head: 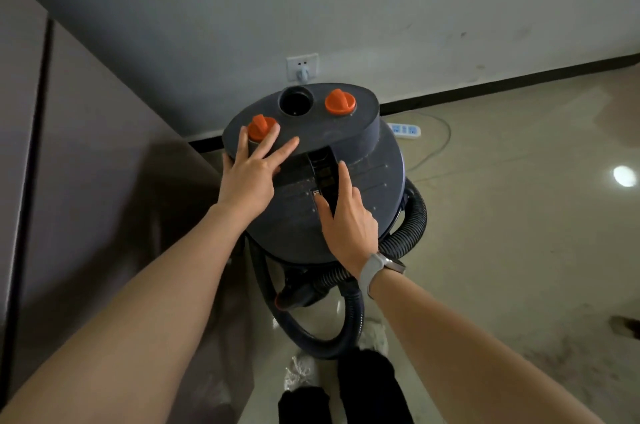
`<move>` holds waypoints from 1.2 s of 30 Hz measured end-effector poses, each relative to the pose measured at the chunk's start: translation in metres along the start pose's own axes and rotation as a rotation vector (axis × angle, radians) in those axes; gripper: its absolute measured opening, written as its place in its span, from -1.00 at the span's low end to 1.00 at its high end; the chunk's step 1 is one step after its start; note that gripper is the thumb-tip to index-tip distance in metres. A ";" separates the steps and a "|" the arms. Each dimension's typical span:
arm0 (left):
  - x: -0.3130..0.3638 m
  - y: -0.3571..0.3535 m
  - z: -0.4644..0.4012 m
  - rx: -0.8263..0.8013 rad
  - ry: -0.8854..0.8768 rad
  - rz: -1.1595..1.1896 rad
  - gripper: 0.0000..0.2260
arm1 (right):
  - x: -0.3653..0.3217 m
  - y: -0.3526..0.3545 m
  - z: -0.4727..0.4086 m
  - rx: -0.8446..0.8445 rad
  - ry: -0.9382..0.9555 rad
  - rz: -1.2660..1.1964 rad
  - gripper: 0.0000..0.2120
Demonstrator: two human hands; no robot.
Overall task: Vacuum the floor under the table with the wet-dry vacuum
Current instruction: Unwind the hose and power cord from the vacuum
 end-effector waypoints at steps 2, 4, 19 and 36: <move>0.000 0.002 -0.013 0.014 0.038 0.013 -0.37 | -0.004 -0.003 -0.016 -0.019 0.009 -0.028 -0.38; -0.002 0.001 -0.023 0.021 0.068 0.010 -0.37 | -0.006 -0.004 -0.030 -0.040 0.024 -0.074 -0.38; 0.046 -0.055 0.111 0.281 0.350 0.372 -0.46 | 0.060 0.021 0.004 0.045 0.295 -0.009 -0.57; 0.065 -0.122 0.122 0.035 0.583 0.504 -0.61 | 0.110 -0.013 -0.021 -0.104 -1.079 -0.827 -0.74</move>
Point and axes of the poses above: each hand's wrist, its own z-axis away from the middle knuckle, its own y-axis out of the back of the hand, x = y × z, the point moved 3 cm from there along -z, towards the middle knuckle, and after that the axes turned 11 degrees about x, right-handed, at the moved point
